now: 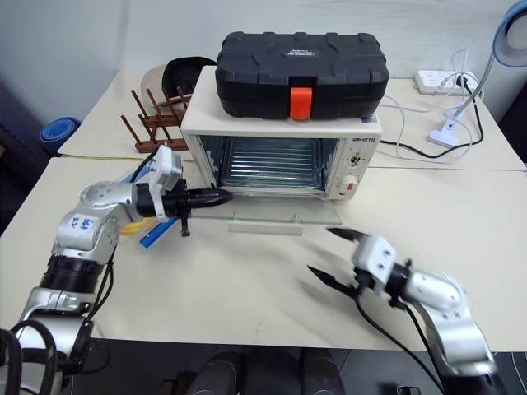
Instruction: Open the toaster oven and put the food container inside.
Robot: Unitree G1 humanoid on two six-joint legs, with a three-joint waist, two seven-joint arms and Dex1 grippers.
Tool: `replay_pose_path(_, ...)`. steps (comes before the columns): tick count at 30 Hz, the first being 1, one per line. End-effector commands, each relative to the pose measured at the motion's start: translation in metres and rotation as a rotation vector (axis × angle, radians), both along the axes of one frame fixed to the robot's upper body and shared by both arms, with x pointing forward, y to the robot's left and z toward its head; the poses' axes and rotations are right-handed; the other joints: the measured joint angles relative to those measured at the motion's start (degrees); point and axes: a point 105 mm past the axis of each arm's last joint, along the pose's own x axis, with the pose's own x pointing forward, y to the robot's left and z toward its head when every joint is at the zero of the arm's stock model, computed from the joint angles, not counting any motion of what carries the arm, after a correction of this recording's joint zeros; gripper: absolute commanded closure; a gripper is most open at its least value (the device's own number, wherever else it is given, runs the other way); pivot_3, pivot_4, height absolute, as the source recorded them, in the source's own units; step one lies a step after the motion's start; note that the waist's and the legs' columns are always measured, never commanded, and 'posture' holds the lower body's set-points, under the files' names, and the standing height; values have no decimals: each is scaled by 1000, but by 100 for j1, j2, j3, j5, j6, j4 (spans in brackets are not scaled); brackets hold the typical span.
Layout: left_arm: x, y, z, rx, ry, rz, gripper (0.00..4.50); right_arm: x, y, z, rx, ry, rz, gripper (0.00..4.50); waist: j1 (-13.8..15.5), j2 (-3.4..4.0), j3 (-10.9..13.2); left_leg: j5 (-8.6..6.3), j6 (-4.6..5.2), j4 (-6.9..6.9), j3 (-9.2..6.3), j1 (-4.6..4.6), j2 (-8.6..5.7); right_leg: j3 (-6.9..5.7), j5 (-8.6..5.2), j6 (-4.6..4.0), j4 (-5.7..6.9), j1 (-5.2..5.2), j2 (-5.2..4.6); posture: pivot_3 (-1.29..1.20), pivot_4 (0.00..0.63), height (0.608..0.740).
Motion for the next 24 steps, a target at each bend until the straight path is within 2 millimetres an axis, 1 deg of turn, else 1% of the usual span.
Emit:
replay_pose_path(1, -6, -4, -8, 66, -66, 17, 4479, -16, -28, 25, -28, -150, -85, 0, -9, -3, 2, -7, 22, -1, 1, 3, -1, 4, 4, 6, -4, 5, 0, 0, 150, 740)
replay_pose_path(3, -10, -5, -17, 83, -72, 32, 4479, -22, -39, 37, 8, -218, -116, 0, -41, -4, 3, -8, 34, -2, 7, 19, -2, 18, 8, 12, -3, 19, 1, 0, 150, 740)
replay_pose_path(5, -16, -7, -27, 74, -71, 50, 4479, -26, -40, 45, 32, -237, -94, 0, -69, -6, 4, -7, 35, -4, 22, 36, 2, 36, 8, 13, 13, 24, 6, 0, 150, 740)
replay_pose_path(7, -20, -9, -35, 54, -60, 72, 4479, -22, -40, 50, 54, -246, -93, 0, -71, -6, 4, -6, 35, -5, 23, 44, 5, 42, 7, 11, 22, 23, 8, 0, 150, 740)
replay_pose_path(8, -21, -9, -39, 43, -76, 107, 4479, -15, -32, 58, 90, -265, -58, 0, -64, -6, 4, -6, 34, -5, 22, 46, 6, 42, 7, 10, 25, 24, 9, 0, 150, 740)
replay_pose_path(10, -25, -8, -39, 3, -115, 167, 4479, -8, -12, 74, 188, -271, 47, 0, -109, -3, 2, -4, 31, -4, 27, 52, 8, 52, 7, 10, 28, 23, 9, 0, 150, 740)
replay_pose_path(12, -34, -3, -32, -52, -139, 209, 4098, -6, 7, 83, 226, -285, 147, 0, -138, -3, 2, -4, 31, -9, 27, 68, 5, 77, 7, 11, 33, 23, 5, 0, 150, 740)
replay_pose_path(13, -40, 4, -24, -96, -141, 244, 3869, -4, 16, 86, 227, -300, 194, 0, -133, -3, 2, -4, 31, -14, 24, 74, 8, 82, 7, 11, 34, 22, 7, 0, 150, 740)
replay_pose_path(14, -46, 12, -11, -154, -165, 284, 3581, -2, 24, 89, 232, -308, 238, 0, -150, -7, 4, -5, 31, -15, 19, 72, 10, 81, 6, 11, 33, 22, 9, 0, 150, 740)
replay_pose_path(15, -54, 25, 3, -223, -184, 337, 3271, -1, 32, 91, 237, -311, 282, 0, -144, -7, 5, -7, 28, -15, 13, 66, 16, 81, 6, 11, 32, 14, 14, 0, 150, 740)
replay_pose_path(17, -70, 60, 21, -301, -192, 472, 2628, 3, 43, 93, 235, -315, 361, 0, -175, -11, 6, -8, 26, -10, 8, 48, 19, 80, 6, 11, 30, 0, 10, 0, 150, 740)
replay_pose_path(18, -79, 78, 23, -298, -187, 544, 2278, 4, 48, 93, 235, -311, 394, 0, -165, -11, 6, -9, 26, -7, 9, 39, 19, 81, 6, 11, 31, -10, 10, 0, 150, 740)
replay_pose_path(20, -98, 112, 24, -299, -143, 685, 1772, 7, 54, 94, 233, -311, 450, 0, -167, -10, 6, -11, 24, -7, 10, 40, 21, 79, 5, 9, 28, -9, 7, 0, 150, 740)
replay_pose_path(22, -120, 150, 16, -301, -71, 850, 1128, 10, 59, 94, 229, -312, 504, 0, -157, -8, 6, -16, 32, -9, 13, 40, 16, 79, 4, 7, 23, -8, 6, 0, 150, 740)
replay_pose_path(23, -128, 160, 15, -312, -41, 896, 791, 10, 61, 94, 227, -314, 520, 0, -157, -9, 6, -17, 36, -9, 15, 40, 13, 79, 4, 7, 20, -7, 5, 0, 150, 740)
replay_pose_path(24, -138, 178, 9, -294, -15, 982, 538, 11, 63, 94, 230, -312, 537, 0, -146, -12, 7, -19, 38, -7, 15, 38, 12, 78, 4, 7, 17, -7, 5, 0, 150, 740)
